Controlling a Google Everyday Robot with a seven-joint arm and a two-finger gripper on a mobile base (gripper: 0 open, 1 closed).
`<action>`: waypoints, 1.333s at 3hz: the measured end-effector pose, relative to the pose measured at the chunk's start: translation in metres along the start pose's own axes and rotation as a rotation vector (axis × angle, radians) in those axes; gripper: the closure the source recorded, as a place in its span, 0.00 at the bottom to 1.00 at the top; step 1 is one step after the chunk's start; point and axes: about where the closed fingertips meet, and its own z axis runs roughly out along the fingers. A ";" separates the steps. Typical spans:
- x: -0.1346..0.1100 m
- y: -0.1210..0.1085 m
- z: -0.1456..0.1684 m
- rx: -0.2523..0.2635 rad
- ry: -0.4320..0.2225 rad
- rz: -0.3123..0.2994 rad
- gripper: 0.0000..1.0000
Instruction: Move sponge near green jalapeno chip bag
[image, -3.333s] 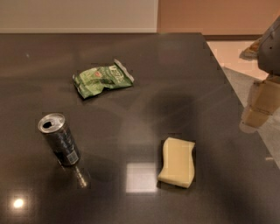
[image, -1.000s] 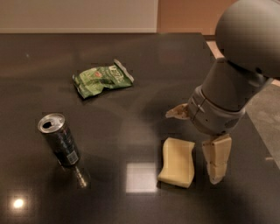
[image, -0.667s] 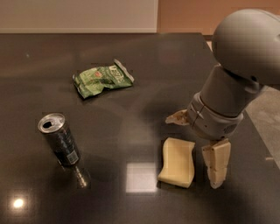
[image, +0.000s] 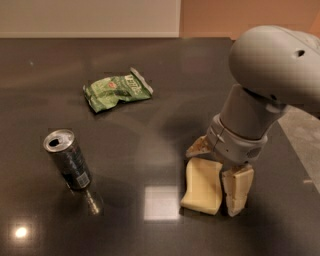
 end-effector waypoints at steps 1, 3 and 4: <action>-0.004 -0.004 0.000 -0.021 -0.012 0.013 0.41; -0.008 -0.029 -0.024 -0.030 -0.004 0.080 0.87; -0.014 -0.065 -0.038 0.015 -0.014 0.099 1.00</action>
Offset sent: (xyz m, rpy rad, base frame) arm 0.0104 0.0099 0.0202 -0.0329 0.0723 -0.0584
